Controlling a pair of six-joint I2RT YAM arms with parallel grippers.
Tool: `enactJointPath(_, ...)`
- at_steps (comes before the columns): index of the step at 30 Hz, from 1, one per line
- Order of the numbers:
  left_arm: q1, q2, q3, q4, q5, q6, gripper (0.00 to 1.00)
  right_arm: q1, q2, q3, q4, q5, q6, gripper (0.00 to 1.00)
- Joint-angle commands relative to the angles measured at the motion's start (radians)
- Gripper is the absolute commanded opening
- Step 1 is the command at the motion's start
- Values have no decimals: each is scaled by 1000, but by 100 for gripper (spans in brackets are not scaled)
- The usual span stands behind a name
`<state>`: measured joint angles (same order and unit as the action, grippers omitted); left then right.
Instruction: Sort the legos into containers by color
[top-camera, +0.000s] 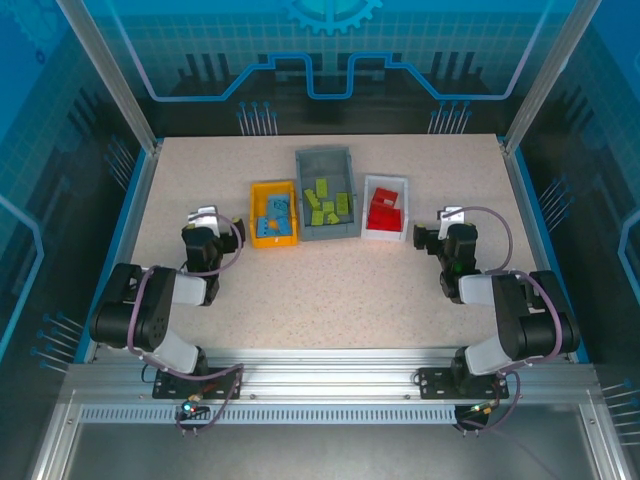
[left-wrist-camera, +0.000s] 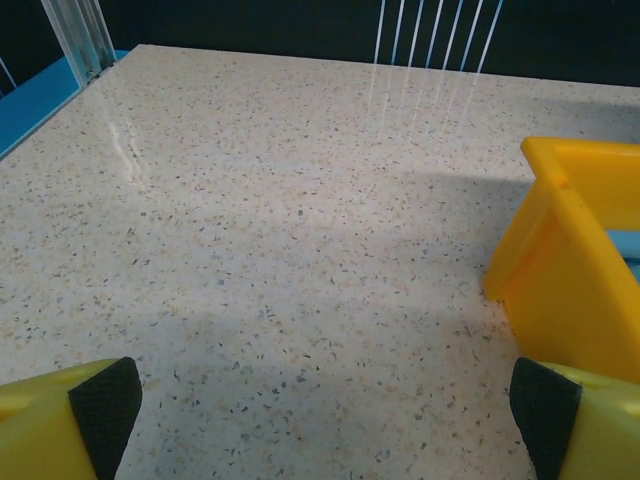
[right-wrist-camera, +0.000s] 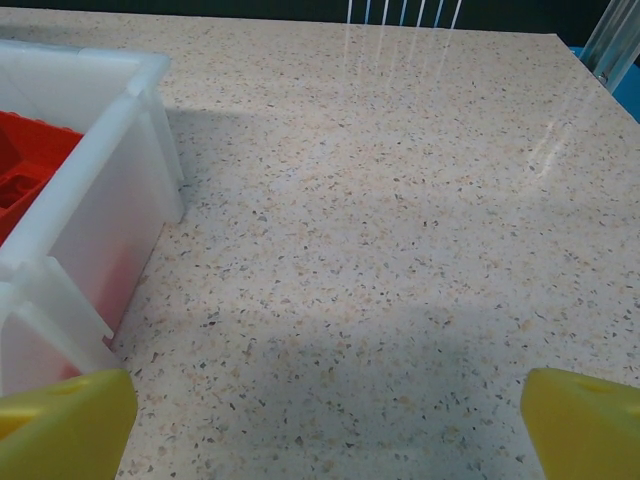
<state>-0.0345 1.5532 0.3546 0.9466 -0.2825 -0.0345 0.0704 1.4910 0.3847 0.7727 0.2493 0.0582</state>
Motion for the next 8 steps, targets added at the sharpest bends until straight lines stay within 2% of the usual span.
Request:
enactJointPath(1,9,-4,9,4,26,-4,99,16,9,17,32,4,-15,100)
enactJointPath(8,7,-2,11,0,22,-2,99,17,10,19,30,3,-17,100)
